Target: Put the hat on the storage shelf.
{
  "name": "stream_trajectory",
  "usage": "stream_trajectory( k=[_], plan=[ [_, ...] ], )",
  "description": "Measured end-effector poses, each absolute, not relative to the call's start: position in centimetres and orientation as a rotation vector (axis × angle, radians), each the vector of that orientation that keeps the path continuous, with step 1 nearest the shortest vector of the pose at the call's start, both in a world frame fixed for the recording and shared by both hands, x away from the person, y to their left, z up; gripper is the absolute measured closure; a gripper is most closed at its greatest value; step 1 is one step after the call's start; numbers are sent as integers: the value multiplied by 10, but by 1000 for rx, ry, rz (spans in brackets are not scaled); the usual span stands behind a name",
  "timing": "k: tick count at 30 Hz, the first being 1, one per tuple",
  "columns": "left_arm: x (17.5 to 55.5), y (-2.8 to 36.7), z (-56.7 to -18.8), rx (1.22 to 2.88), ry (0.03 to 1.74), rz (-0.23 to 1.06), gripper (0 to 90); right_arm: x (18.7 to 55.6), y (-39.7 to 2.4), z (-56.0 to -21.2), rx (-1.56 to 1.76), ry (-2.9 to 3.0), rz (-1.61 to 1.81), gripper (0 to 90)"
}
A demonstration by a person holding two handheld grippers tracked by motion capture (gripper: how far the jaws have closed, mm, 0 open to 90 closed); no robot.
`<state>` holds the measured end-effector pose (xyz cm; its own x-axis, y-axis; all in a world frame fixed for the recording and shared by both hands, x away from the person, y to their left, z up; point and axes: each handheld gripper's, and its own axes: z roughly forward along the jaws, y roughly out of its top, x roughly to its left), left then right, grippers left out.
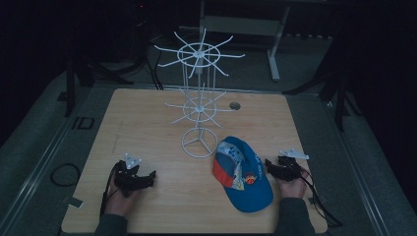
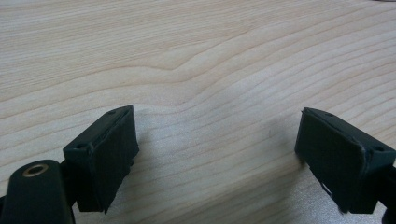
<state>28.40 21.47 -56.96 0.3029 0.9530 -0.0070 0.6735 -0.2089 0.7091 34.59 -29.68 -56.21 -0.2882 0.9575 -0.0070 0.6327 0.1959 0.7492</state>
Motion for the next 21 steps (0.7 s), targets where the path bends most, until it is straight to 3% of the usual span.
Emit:
stream_trajectory(
  k=[5,9,21],
  plan=[
    [285,215,-570,1966,1440,592,134,346,-298,-562,1472,2007,897,418],
    [285,215,-570,1966,1440,592,134,346,-295,-558,1465,2054,873,496],
    [285,215,-570,1965,1440,590,134,341,-275,-538,1356,2167,855,542]
  ],
)
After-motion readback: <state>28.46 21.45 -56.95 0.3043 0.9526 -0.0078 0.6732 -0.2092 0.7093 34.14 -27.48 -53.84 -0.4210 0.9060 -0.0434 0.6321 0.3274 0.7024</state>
